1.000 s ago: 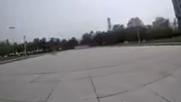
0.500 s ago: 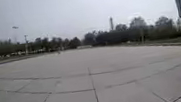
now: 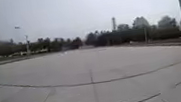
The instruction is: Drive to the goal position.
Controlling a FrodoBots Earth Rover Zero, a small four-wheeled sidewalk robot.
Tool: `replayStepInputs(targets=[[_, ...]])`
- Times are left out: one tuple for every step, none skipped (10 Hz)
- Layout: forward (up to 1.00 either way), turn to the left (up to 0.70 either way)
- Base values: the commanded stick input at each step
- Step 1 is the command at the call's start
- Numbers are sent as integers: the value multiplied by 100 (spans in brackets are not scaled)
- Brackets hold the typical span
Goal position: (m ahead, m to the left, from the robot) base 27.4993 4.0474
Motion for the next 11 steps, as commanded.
replayStepInputs(targets=[[100, 0], [100, 0], [100, 0], [100, 0], [100, 0], [100, 0], [100, 0], [100, 0], [100, 0], [100, 0], [100, 0]])
